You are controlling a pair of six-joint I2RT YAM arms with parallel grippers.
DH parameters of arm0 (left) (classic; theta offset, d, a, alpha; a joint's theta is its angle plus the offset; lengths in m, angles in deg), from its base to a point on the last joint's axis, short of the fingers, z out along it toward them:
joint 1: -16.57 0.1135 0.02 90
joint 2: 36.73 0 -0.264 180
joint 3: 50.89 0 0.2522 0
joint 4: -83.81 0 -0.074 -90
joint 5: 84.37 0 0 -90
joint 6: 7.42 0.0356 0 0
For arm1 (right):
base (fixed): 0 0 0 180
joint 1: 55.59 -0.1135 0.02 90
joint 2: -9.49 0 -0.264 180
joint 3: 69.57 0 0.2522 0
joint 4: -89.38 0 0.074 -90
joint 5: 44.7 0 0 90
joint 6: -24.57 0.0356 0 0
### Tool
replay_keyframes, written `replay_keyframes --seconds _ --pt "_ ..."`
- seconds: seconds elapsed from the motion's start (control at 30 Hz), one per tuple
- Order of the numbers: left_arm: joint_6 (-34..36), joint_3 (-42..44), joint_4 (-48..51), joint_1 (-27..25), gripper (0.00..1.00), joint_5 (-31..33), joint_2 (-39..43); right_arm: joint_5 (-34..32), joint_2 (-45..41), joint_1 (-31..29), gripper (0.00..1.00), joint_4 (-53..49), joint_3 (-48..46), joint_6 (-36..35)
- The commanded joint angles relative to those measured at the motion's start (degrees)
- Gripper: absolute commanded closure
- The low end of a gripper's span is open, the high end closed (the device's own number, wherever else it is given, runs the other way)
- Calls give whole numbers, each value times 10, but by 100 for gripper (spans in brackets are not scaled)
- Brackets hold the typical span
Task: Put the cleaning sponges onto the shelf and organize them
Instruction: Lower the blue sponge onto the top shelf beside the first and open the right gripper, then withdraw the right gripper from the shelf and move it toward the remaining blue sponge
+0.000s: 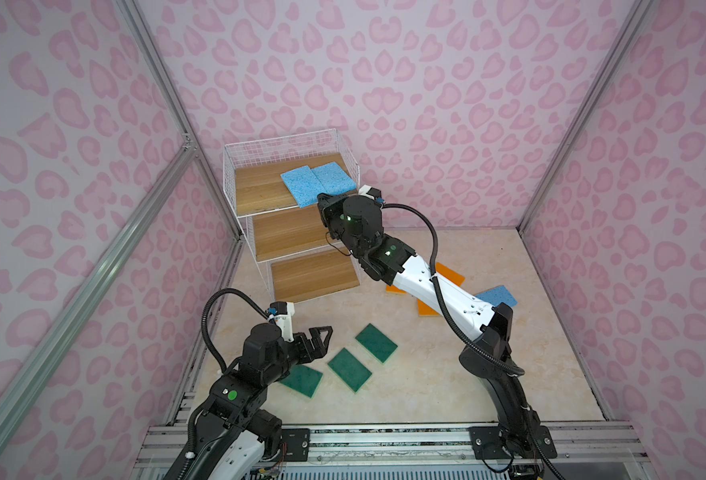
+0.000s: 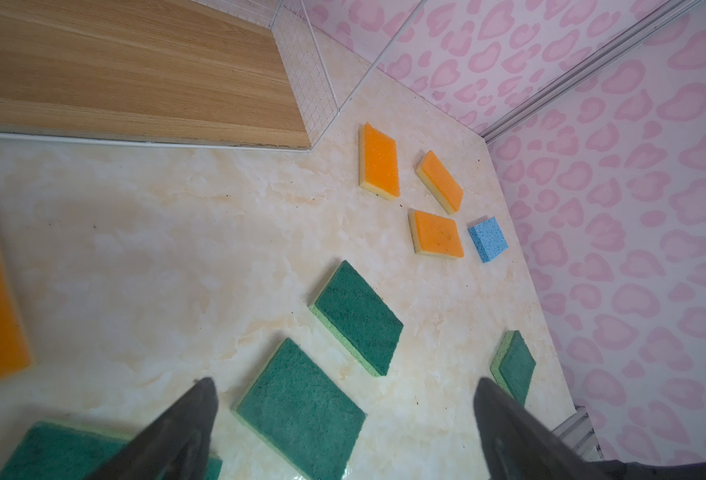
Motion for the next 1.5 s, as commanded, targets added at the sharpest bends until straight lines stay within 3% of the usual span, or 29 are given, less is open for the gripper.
replay_keyframes --seconds 0.0,0.23,0.37,0.47,0.7,0.8,0.87,1.4,1.47 --pt "7 -3 -1 0 3 5 1 -19 -2 1 100 20 -5 -11" --pt "9 0 -1 1 3 6 2 -16 4 3 100 44 -3 -23" --pt "10 1 0 1 3 6 3 -4 11 3 71 63 -3 -27" --pt "10 -1 1 1 3 6 3 3 13 2 56 72 -4 -34" --pt "10 -4 6 0 3 7 7 19 12 2 36 84 -4 -51" --pt "16 -9 12 0 3 13 6 32 10 -1 10 90 -9 -71" --pt "24 -21 21 1 3 23 3 38 2 -2 1 104 -29 -79" --pt "47 -142 43 2 2 43 -47 75 -94 6 1 183 -214 -109" --pt "48 -142 46 2 1 44 -52 84 -115 7 11 178 -240 -139"
